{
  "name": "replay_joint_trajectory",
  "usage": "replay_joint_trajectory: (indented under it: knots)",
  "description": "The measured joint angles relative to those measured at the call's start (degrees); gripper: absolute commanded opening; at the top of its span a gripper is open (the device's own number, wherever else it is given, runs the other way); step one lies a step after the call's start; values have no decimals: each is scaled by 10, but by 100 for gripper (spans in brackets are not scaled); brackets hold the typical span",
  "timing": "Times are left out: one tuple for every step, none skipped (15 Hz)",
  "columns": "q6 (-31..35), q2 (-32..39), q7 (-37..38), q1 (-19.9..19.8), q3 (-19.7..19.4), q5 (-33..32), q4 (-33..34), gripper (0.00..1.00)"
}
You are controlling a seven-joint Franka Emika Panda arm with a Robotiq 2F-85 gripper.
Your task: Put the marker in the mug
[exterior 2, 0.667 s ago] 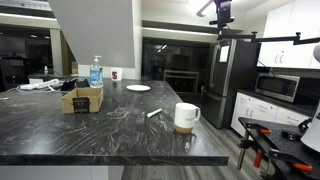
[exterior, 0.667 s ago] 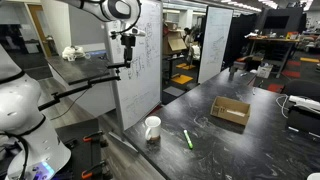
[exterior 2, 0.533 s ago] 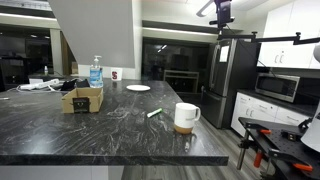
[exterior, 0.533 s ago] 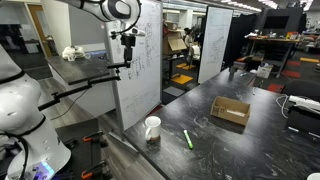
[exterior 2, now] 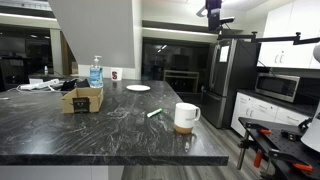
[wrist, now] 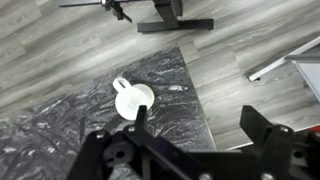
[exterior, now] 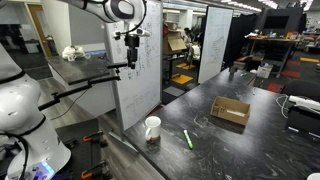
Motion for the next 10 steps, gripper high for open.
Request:
replay_joint_trajectory:
  knots:
    - [14, 6, -36, -1, -12, -15, 1, 100]
    - [35, 14, -72, -2, -24, -30, 1, 100]
    - [59, 25, -114, -4, -38, -41, 2, 100]
    - [80, 39, -156, -5, -51, -44, 4, 100]
    - [99, 54, -199, -8, -64, -46, 10, 100]
    - [117, 71, -243, -11, -75, -46, 17, 100]
    - [130, 90, -288, -15, -86, -46, 25, 100]
    - [141, 108, -331, -20, -94, -46, 35, 100]
    - [150, 128, -375, -25, -102, -46, 46, 100]
    - [158, 148, -417, -31, -107, -46, 58, 100]
